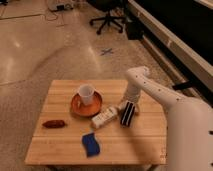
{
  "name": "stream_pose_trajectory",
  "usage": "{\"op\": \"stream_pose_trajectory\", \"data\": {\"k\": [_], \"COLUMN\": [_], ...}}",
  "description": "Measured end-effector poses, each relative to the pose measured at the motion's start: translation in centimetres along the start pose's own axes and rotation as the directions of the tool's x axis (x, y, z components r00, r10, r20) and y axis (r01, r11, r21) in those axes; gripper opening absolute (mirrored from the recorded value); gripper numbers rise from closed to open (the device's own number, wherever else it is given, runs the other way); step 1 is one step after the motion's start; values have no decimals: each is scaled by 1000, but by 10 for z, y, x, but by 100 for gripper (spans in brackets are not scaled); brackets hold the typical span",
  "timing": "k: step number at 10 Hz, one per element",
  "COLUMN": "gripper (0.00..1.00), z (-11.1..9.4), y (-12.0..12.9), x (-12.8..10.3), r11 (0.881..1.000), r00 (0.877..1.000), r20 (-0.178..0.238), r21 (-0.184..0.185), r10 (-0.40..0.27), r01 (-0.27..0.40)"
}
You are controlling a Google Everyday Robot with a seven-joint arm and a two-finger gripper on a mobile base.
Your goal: Place the eraser in the ceramic cup
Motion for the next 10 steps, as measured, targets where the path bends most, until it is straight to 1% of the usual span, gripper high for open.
{"op": "stream_pose_trajectory", "data": {"k": [2,3,6,7,10], "gripper": [46,33,4,0,0], "z": [-2,-9,-29,-37,-78], "y": [3,5,7,5,-11], "x": [6,10,11,12,15], "r11": [1000,1000,1000,999,993], "r00": [1000,1000,999,999,995], "r20": [-3,-10,-33,-45,-97], "r21": [5,11,25,39,115], "r10": [22,29,20,16,-13], "r01": [-22,-29,-19,-14,25]}}
